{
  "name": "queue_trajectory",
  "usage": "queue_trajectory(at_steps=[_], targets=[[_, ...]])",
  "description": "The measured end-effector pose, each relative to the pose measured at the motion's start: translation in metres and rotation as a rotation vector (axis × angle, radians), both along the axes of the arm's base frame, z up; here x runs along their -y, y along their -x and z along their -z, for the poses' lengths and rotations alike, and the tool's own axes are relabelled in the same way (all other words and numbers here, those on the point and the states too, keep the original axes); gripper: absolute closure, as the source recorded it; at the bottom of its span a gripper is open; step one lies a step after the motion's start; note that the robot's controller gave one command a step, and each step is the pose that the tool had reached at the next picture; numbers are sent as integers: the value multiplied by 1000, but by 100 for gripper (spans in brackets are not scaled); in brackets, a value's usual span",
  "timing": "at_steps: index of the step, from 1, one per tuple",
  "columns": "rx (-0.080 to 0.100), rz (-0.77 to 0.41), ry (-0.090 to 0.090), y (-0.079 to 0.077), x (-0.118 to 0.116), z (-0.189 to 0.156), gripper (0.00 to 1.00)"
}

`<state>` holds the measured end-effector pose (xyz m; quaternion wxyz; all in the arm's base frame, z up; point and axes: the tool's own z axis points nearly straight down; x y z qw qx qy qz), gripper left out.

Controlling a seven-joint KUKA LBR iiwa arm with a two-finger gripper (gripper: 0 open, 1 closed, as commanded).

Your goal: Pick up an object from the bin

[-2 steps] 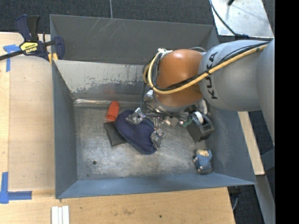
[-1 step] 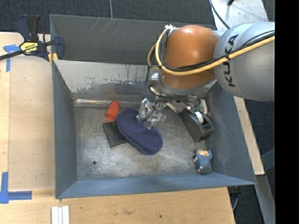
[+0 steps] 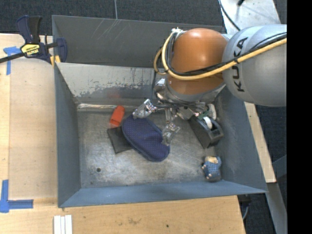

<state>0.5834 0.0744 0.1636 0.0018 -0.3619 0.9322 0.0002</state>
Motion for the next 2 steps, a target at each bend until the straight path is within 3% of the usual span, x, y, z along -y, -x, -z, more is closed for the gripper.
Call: queue_trajectory(at_steps=[1, 2], targets=[[15, -239, 3, 4, -19, 77, 0], [18, -237, 3, 3, -19, 75, 100]])
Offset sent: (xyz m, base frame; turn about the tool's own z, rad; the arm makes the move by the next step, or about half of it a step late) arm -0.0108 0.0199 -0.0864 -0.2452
